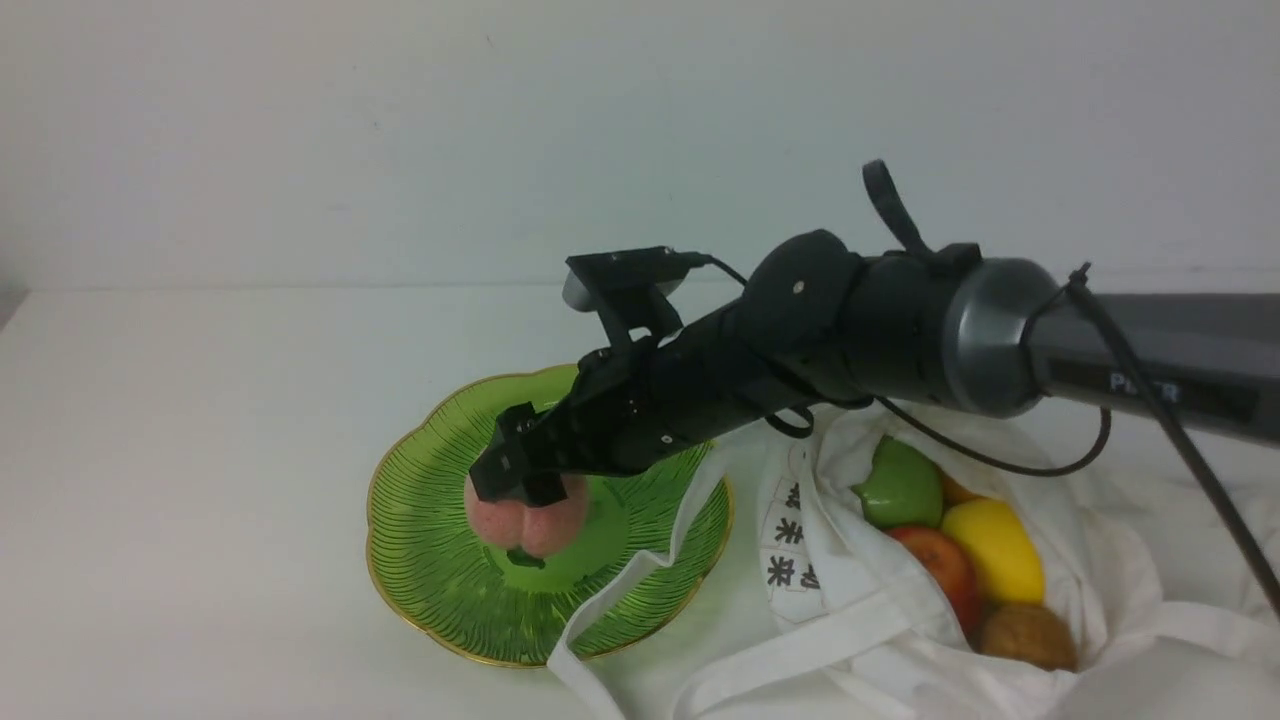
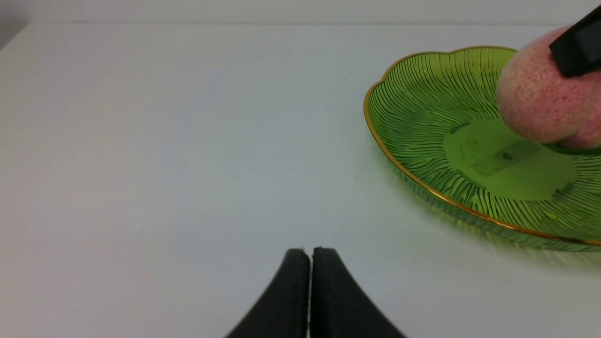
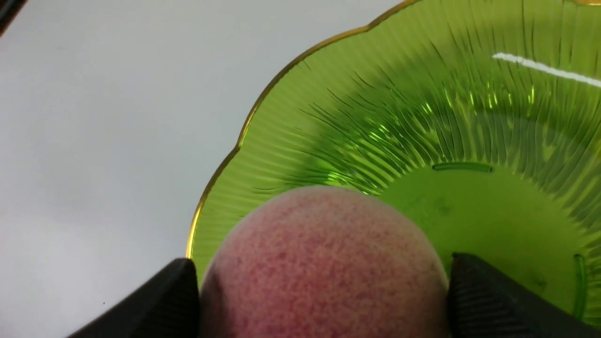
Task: Take the fruit out of the cloth bag on the white table and place them on a plate.
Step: 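Place the peach onto the plate with the right gripper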
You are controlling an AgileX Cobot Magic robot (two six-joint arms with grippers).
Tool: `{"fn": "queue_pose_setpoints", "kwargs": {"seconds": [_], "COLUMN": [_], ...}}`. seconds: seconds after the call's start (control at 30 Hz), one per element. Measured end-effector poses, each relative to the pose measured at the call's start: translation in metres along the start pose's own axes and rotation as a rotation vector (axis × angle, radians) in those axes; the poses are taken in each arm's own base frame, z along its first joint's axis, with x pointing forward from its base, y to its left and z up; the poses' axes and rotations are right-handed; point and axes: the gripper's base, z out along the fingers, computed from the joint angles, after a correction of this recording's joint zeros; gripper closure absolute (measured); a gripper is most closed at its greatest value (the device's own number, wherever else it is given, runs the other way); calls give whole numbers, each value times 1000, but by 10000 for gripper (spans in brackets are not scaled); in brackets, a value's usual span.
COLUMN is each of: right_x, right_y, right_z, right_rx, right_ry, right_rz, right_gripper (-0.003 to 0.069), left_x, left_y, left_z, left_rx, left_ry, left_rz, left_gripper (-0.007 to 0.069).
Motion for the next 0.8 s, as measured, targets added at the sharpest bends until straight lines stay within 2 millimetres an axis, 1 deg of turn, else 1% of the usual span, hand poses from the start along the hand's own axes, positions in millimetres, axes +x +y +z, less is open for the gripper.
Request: {"fn": "queue_pose_setpoints", "kwargs": {"seconds": [0.2, 0.4, 0.63, 0.8], "right_x": [3, 6, 3, 3], "right_y": [0, -3, -4, -5], "right_z": [0, 0, 0, 0], "right_rx": [-6, 30, 52, 54], "right_ry": [32, 70, 41, 34], "right_rz": [-3, -23, 57, 64], "right_gripper": [0, -1, -1, -1], "left_x": [0, 0, 0, 0], "left_y": [0, 0, 0, 0], "left_z": [0, 0, 0, 0], "left_rx": [0, 0, 0, 0], "left_ry": [0, 0, 0, 0], "left_rz": [0, 0, 0, 0], "left_gripper": [632, 632, 632, 632]}}
